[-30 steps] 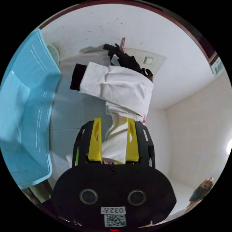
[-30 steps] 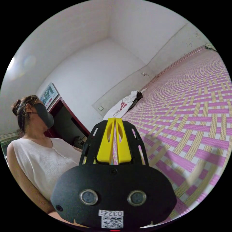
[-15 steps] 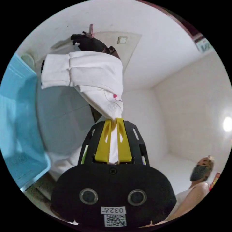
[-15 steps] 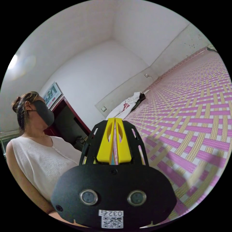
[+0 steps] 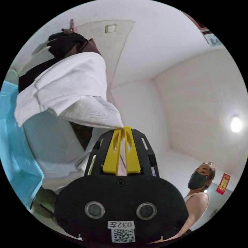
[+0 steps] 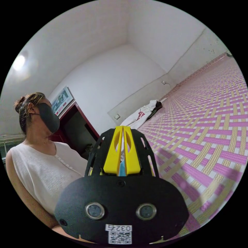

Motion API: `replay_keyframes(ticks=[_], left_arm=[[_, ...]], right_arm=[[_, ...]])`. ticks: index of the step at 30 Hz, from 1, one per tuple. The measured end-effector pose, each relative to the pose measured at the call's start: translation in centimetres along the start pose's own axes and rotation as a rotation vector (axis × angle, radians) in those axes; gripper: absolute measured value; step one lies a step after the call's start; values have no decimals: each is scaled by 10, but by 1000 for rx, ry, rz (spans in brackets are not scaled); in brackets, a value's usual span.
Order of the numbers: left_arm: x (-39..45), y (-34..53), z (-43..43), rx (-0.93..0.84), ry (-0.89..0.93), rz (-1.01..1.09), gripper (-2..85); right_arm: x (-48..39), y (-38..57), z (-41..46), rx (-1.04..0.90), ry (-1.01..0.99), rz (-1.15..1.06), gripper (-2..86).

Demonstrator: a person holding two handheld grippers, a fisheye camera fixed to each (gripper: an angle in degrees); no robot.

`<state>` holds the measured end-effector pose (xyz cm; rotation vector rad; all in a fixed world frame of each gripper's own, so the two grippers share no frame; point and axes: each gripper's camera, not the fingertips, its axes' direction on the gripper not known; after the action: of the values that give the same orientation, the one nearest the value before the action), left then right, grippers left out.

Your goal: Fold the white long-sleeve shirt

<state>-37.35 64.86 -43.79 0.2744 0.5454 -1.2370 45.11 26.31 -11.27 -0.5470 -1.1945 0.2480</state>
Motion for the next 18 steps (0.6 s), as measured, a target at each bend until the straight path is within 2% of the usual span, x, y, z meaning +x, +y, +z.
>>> replay_keyframes(ticks=[5, 9, 15, 17, 18], left_arm=[[53, 9, 107, -211, 113, 63, -9], [68, 34, 194, -265, 83, 53, -13], [66, 87, 297, -359, -122, 105, -11], [70, 122, 330, -440, -293, 135, 14], [69, 131, 338, -473, -321, 140, 27]], right_arm=[[2, -5, -9, 22, -24, 8, -10], [0, -6, -16, 44, -27, 3, -10], [-10, -10, -19, 39, -1, -22, -10], [-11, -14, -17, 34, 4, -20, -10], [-11, -15, -16, 32, 4, -17, -10]])
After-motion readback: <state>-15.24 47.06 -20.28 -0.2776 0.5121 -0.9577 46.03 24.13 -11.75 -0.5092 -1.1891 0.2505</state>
